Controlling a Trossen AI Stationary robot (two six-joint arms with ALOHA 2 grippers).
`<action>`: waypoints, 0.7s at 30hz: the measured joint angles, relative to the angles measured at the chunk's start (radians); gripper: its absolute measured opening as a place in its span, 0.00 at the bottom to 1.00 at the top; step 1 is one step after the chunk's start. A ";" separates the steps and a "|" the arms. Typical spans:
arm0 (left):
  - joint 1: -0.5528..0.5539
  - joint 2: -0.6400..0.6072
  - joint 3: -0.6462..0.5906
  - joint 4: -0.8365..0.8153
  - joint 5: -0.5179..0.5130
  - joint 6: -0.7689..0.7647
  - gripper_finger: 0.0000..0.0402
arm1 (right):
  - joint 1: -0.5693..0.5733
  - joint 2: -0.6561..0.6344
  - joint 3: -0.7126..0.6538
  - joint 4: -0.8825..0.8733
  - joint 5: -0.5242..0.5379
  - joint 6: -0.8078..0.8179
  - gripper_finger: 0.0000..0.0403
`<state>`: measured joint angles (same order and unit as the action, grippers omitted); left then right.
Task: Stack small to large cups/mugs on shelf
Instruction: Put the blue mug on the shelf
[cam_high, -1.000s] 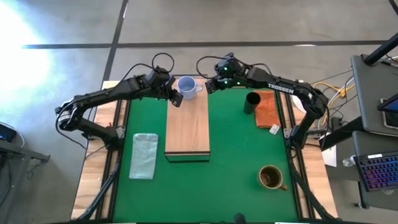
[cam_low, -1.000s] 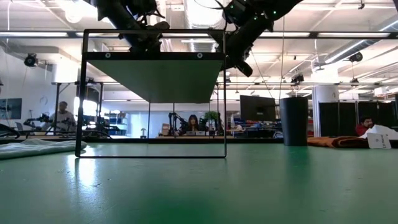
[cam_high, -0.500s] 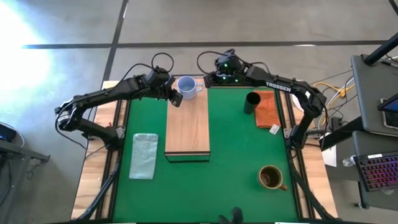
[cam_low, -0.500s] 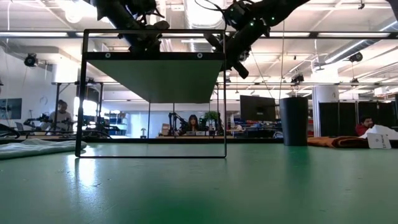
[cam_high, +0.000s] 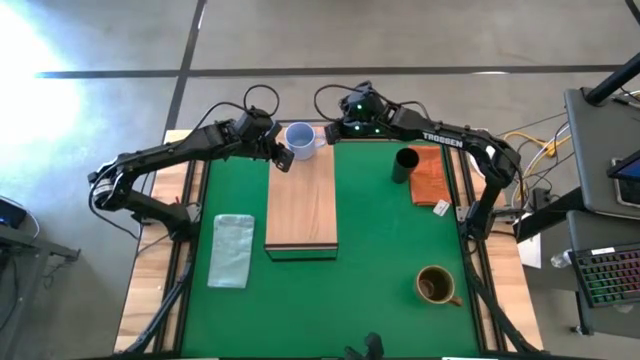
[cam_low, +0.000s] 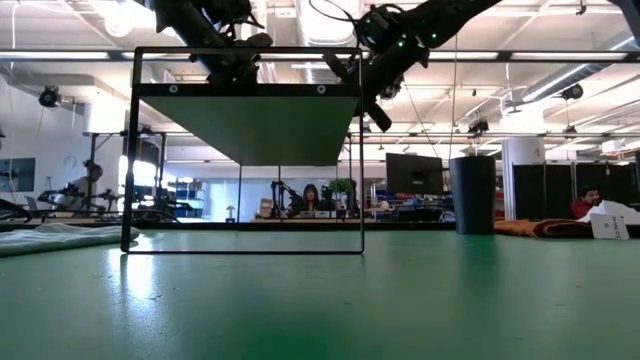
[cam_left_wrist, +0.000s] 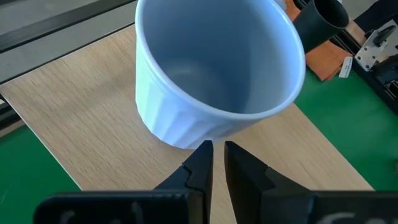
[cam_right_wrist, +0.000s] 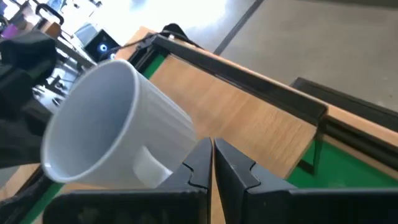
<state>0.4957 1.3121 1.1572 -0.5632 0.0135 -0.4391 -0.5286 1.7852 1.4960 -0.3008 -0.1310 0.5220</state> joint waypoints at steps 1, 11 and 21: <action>0.000 0.000 0.000 0.000 0.000 0.000 0.06 | 0.000 0.004 0.000 -0.001 0.000 0.000 0.02; 0.000 0.000 0.000 -0.001 0.002 0.000 0.06 | 0.003 0.007 0.000 0.002 -0.056 -0.003 0.02; 0.000 0.000 0.000 -0.001 0.001 0.000 0.06 | 0.021 0.007 0.000 -0.003 -0.054 -0.014 0.02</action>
<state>0.4959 1.3117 1.1572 -0.5645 0.0147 -0.4393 -0.5079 1.7920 1.4956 -0.3042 -0.1848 0.5080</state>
